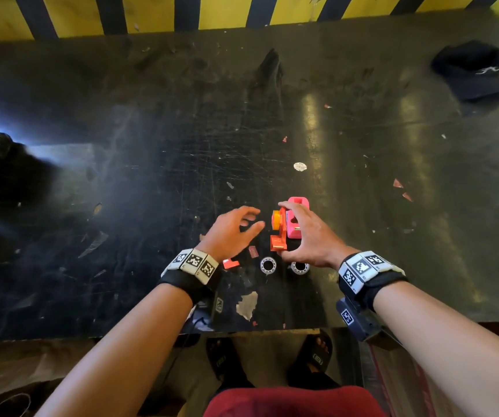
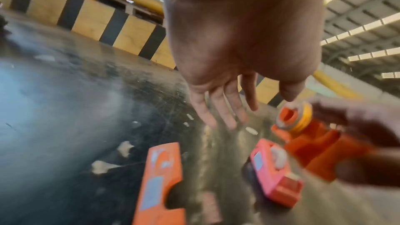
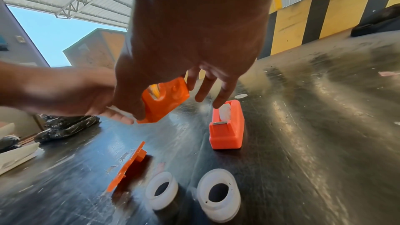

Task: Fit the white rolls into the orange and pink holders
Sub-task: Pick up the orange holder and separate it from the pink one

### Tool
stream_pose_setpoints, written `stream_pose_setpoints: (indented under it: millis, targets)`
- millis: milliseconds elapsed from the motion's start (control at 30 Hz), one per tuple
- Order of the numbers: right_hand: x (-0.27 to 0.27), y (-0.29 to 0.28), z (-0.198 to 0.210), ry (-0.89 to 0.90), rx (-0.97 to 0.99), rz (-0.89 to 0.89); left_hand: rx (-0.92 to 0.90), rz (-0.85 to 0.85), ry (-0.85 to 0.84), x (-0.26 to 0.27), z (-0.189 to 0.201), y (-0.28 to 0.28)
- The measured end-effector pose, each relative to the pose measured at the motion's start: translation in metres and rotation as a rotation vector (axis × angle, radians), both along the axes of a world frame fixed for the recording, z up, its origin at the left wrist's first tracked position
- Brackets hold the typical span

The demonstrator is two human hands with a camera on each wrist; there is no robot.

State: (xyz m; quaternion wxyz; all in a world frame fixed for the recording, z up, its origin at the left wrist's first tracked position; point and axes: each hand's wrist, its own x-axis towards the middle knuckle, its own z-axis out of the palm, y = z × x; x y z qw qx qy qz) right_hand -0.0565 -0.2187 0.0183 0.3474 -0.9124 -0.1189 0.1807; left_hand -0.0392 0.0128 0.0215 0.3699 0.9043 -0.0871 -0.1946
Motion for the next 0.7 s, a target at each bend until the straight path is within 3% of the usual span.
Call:
stream_pose_setpoints:
  millis: [167, 400, 500, 600, 700]
  targets:
    - [0.002, 0.001, 0.005, -0.013, 0.021, -0.011, -0.211, -0.002, 0.189, 0.017, 0.02, -0.023]
    - [0.003, -0.009, 0.002, 0.0, -0.011, -0.041, -0.332, 0.129, 0.192, 0.015, 0.011, -0.02]
    - [0.003, -0.015, -0.001, 0.003, -0.031, -0.053, -0.111, 0.105, 0.056, 0.011, 0.001, -0.01]
    - [0.003, -0.02, -0.003, 0.0, -0.043, -0.058, 0.218, -0.066, 0.019, 0.001, -0.016, -0.006]
    - [0.002, -0.022, -0.006, 0.002, -0.053, -0.053, 0.4, -0.174, -0.017, -0.008, -0.034, -0.01]
